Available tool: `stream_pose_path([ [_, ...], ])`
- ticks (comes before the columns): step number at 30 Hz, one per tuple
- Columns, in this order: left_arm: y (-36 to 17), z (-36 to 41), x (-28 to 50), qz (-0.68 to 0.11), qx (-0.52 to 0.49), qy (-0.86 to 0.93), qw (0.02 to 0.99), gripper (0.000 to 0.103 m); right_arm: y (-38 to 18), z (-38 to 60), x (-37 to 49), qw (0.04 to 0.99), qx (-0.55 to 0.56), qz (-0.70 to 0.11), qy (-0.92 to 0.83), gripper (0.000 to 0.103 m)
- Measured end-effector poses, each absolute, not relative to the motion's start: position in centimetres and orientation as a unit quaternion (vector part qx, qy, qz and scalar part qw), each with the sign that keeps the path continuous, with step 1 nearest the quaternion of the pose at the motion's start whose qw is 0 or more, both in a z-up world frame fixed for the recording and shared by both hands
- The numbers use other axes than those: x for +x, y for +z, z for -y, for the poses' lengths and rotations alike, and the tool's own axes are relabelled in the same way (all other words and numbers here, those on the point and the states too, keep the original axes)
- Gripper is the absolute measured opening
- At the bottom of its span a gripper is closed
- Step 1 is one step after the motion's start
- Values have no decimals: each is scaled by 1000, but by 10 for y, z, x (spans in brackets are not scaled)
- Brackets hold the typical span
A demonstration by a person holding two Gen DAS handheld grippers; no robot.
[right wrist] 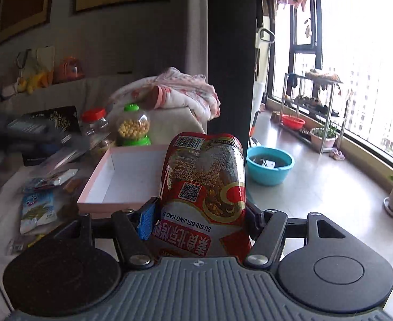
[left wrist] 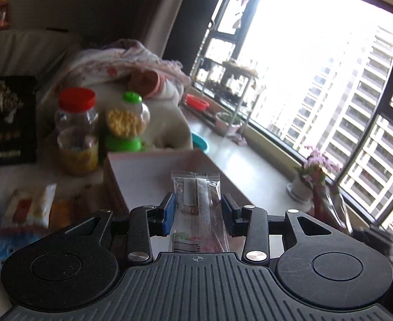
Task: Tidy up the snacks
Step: 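Carry both packets into the pink box and open both tools, then withdraw both tools from the pink box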
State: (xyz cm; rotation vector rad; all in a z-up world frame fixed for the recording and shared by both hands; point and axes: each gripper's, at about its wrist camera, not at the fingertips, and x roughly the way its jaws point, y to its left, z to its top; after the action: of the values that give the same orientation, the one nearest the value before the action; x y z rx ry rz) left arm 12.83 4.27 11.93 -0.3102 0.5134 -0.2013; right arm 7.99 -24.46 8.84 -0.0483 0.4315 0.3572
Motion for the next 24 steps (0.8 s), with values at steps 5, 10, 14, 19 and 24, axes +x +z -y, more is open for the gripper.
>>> stream_pose_path([
  [5,89,-48,237,-288,-198,-81,934,45,94,230,112,957,-42,-220,186,65],
  [10,71,-71,246,-287,-250,-88,920,44,103,213,171,943,-18,-260,209,67],
  [14,86,-95,213,-253,-263,-75,928,44,102,177,243,916,11,-319,244,84],
  [19,88,-110,152,-251,-223,-77,939,45,87,146,304,877,34,-408,253,85],
  [24,68,-111,88,-292,-206,-124,926,44,97,163,265,902,39,-360,236,85],
])
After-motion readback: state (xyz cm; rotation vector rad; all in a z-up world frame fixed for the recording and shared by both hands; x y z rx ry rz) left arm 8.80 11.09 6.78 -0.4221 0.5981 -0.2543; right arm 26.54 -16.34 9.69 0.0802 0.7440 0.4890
